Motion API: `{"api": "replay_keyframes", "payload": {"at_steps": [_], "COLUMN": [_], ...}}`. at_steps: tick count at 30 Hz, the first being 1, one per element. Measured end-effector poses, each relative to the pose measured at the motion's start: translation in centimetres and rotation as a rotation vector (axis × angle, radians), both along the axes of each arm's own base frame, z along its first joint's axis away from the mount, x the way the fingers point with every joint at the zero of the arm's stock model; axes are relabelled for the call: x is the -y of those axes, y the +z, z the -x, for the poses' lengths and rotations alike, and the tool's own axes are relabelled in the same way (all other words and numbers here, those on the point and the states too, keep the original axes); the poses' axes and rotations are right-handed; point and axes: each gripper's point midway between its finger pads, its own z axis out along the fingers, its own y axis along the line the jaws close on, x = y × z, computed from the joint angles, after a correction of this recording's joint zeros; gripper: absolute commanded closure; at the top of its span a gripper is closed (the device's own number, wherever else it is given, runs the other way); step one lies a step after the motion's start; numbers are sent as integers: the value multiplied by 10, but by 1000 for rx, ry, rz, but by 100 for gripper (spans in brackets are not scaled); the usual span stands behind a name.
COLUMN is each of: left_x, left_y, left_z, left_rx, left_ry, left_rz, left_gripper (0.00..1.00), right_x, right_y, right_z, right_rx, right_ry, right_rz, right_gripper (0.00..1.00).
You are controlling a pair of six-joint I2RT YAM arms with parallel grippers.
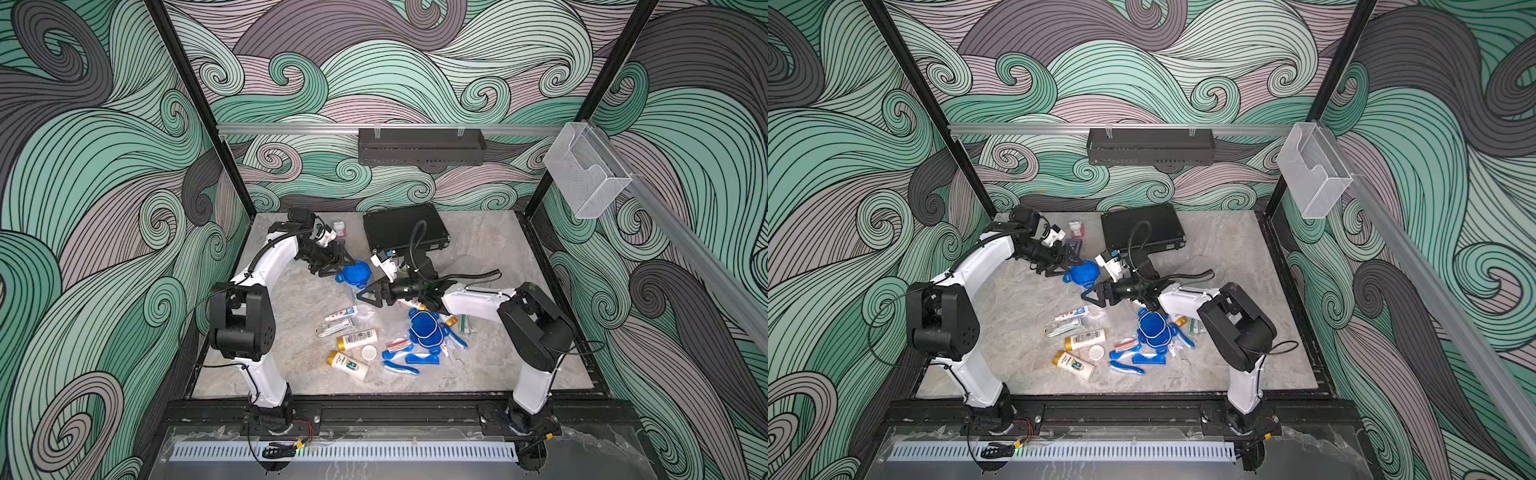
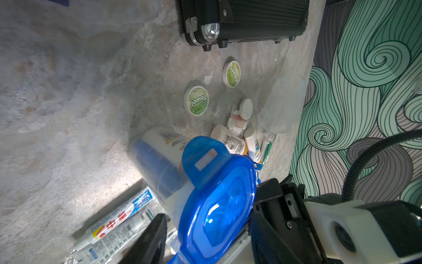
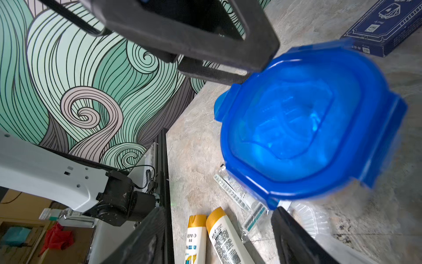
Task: Take out toiletry kits
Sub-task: Adjust the container at the center of the board, then unfasten the latch on the container.
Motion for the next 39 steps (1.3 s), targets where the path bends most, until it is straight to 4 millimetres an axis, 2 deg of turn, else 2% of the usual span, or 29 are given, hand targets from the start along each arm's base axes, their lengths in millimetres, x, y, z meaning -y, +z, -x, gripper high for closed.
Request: {"api": "replay_keyframes", "payload": {"at_steps": [3,6,10,13,15,18,22,24,32,39], "left_x": [-8,-7,12,33,44,56,58,58,61,64], "left_y": [4,26,64,74,69,50,19,11,6,2], "left_z": [1,5,10,8,4,-4,-10,-9,-10,-9], "left_rx": [6,60,164,186,166,100,24,1,-4,-1], "left_ry": [19,30,19,-23,-43,-54,-35,-26,-31,-44], "left_rz": [-12,31,173,245,285,329,337,337,366,393], "left_gripper": [41,55,60,61,63,66,68,69,73,76], "right_x": [5,6,5,3,2,1,1,1,0,-5], "right_y": [1,1,5,10,13,14,14,14,15,0], "right_z": [5,5,1,-1,-3,-4,-3,-3,-5,-9], "right_rx": [28,43,62,74,86,93,95,96,105,69], "right_ry": [5,2,-11,-15,-15,-16,-16,-15,-17,-27], "right_rz": [6,7,-8,-29,-45,-59,-61,-62,-69,-78], "right_gripper": [24,24,24,24,24,24,24,24,23,24]}}
